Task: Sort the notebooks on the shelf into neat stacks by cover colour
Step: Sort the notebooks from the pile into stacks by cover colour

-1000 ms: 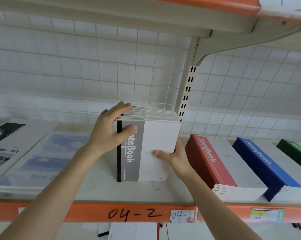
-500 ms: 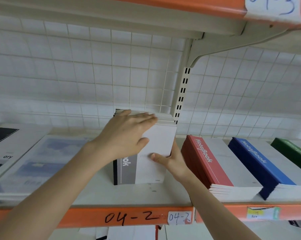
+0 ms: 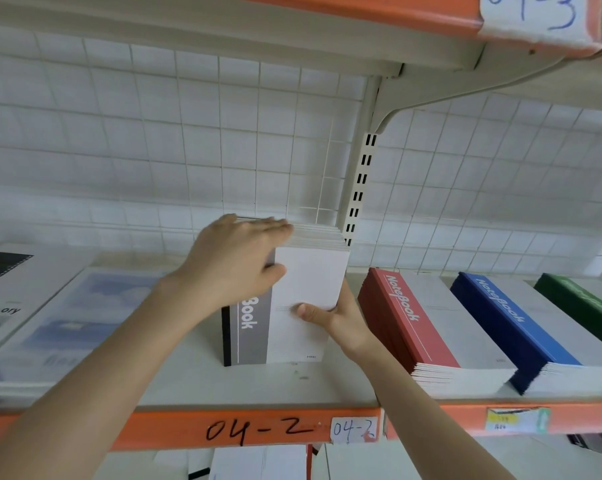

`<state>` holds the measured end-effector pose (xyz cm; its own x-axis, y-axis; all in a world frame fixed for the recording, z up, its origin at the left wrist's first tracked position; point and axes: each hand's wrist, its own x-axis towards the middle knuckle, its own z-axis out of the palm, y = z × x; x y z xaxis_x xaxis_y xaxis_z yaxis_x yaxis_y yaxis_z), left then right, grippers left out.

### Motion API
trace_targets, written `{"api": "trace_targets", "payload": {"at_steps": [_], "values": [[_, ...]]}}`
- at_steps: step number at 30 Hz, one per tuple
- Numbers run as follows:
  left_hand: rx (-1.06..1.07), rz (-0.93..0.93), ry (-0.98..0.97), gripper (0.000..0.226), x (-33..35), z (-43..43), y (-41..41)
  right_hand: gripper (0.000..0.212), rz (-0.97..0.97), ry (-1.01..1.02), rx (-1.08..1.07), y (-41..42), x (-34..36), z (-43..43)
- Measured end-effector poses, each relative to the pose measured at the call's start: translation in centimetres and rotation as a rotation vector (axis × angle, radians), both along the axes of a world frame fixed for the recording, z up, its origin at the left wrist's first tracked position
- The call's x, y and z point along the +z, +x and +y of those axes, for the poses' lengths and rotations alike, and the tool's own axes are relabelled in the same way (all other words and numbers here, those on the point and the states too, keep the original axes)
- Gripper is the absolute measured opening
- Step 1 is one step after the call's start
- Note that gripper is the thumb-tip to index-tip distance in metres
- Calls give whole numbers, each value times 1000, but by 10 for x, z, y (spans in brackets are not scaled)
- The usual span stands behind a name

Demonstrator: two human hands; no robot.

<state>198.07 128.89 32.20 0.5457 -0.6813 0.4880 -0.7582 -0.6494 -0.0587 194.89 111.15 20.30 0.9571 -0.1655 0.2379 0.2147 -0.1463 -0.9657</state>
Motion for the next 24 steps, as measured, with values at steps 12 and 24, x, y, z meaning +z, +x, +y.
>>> {"api": "trace_targets", "payload": {"at_steps": [12,24], "values": [[-222,954,-1013,88,-71,14,30,76,15,73,-18,3,-5,2],[-240,1074,-1216,57,-87,-1,32,77,-40,108,-52,5,-6,8]]}}
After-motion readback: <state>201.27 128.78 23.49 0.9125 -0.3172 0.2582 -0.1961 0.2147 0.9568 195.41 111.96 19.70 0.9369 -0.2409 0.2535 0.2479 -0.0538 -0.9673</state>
